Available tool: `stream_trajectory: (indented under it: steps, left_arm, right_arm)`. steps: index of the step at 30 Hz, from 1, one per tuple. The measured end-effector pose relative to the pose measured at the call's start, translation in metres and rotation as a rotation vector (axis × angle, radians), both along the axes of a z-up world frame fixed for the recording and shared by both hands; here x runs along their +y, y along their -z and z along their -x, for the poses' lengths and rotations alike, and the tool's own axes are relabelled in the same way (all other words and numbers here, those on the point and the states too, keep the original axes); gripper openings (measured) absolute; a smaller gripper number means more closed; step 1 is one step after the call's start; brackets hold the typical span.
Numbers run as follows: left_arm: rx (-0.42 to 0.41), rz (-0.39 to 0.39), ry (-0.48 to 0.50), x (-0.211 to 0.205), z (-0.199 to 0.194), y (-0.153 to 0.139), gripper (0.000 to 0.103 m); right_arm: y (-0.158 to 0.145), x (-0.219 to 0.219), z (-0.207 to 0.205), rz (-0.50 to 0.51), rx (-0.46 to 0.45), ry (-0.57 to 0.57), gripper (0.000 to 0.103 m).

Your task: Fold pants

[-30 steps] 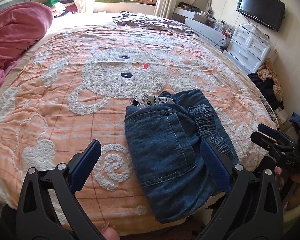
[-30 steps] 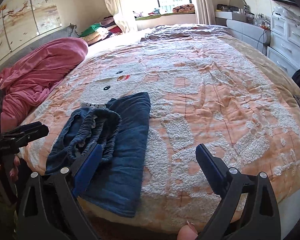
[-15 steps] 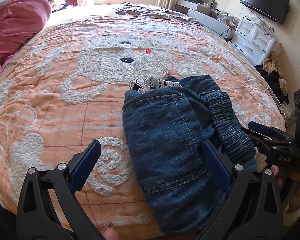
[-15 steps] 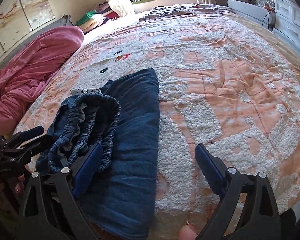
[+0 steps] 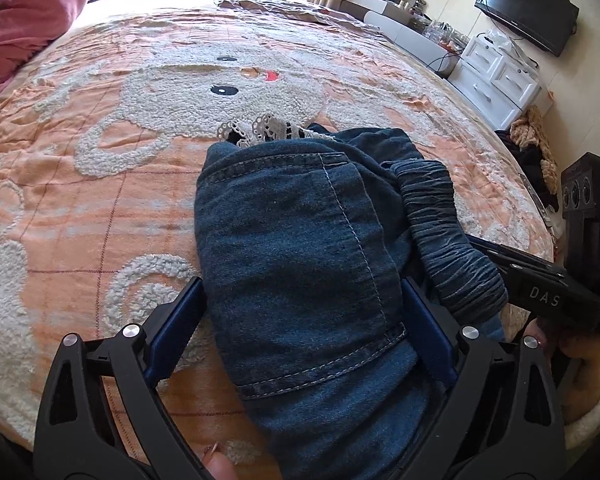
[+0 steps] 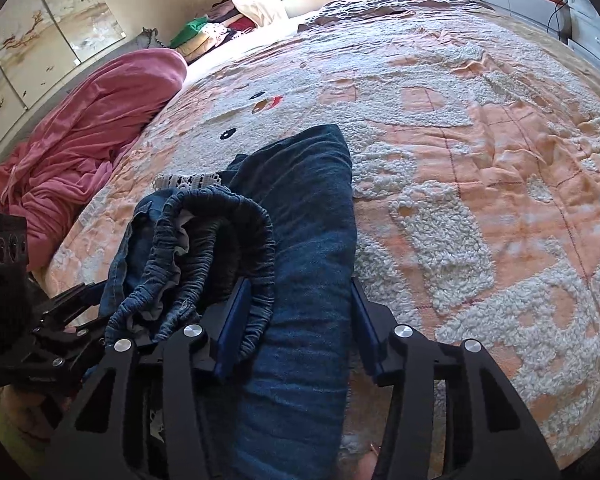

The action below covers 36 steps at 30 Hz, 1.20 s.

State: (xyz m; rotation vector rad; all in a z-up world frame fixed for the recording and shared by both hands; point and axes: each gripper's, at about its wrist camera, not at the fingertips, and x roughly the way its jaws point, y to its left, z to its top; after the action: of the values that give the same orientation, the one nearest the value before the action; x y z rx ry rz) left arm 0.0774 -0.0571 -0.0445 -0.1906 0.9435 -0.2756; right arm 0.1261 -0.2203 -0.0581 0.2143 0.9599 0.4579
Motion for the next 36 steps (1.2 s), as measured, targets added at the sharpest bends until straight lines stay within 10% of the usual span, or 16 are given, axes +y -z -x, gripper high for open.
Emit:
stream_trajectory:
  steps: [16,36]
  left_arm:
    - [-0.067,-0.05,0.017,-0.012,0.009,-0.014,0.032]
    - [-0.177,-0.095,-0.085,0.04,-0.021,-0.063,0.026]
  right_arm:
    - [-0.011,0.016,0.022,0.031,-0.149,-0.044,0.013]
    - [-0.06,0.079,-0.022,-0.023,-0.249,-0.128,0.01]
